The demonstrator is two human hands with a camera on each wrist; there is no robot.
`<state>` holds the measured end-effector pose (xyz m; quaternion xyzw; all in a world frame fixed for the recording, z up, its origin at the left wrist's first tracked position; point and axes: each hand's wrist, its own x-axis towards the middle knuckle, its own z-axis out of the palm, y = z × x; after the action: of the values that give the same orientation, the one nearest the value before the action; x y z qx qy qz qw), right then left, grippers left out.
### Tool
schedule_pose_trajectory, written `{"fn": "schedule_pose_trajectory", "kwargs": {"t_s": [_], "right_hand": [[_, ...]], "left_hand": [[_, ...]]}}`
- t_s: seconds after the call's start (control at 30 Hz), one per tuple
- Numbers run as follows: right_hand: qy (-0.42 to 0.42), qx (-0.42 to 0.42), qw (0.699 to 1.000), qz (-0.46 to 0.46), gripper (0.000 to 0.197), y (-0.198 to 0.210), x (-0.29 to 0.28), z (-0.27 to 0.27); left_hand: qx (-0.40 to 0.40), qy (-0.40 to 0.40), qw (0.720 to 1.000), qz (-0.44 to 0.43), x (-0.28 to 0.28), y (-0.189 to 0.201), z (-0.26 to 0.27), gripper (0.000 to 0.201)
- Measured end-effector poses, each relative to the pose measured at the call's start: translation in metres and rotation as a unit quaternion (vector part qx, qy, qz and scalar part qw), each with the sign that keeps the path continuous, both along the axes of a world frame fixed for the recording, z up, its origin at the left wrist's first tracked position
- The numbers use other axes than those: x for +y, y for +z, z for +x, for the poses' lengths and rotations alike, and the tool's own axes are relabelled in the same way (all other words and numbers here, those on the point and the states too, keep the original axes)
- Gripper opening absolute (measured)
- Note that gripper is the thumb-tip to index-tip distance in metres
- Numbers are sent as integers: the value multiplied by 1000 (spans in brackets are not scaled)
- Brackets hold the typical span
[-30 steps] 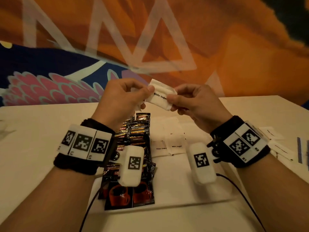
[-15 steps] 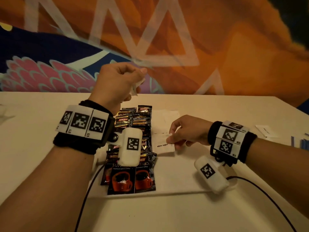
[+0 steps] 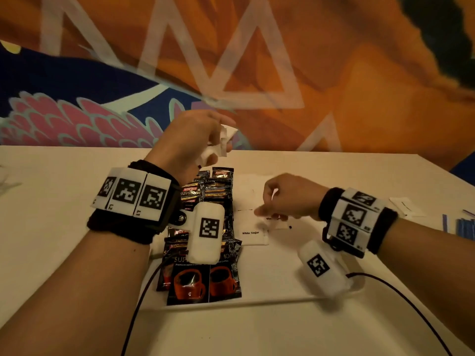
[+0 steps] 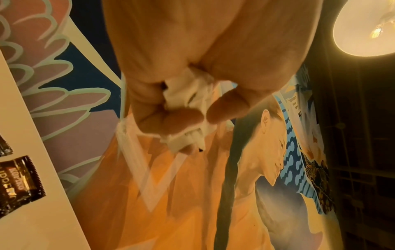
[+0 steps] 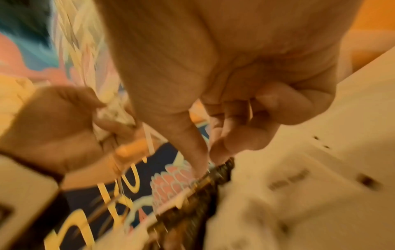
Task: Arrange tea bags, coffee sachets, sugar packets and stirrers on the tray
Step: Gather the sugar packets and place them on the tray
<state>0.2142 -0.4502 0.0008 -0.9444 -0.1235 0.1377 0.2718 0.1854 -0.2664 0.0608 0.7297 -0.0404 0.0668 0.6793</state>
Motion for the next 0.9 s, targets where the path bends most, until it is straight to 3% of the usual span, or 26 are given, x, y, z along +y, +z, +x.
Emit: {"fn": "schedule_pose_trajectory", "kwargs": {"t_s": [0.07,0.17,0.3,0.43,0.57,0.7,0.9], "right_hand": [[-6,-20,995,95,22,16,-2,-2],[4,-62,964,258,16,33,-1,-9],[-2,-147,917,370,18,44,5,-12],[1,-163,891,424,12,50,11,-7],[3,-131,889,439,12,51,16,1],[9,-79,872,482,10,52,17,4],[-18,-114,851,512,14,50,10,7]], "left_hand": [[-1,-26,1000,8,-3,-1,0,41],[-32,-43,999,10,-9,-5,-2,38],[-41,-64,997,-5,-10,-7,-1,34],[-50,-62,997,-20,-9,-8,-1,23],[-48,-75,995,-43,-5,-8,1,21],[-40,-66,997,-27,-4,-10,3,18],[-32,-31,999,21,-3,-12,8,14]]}}
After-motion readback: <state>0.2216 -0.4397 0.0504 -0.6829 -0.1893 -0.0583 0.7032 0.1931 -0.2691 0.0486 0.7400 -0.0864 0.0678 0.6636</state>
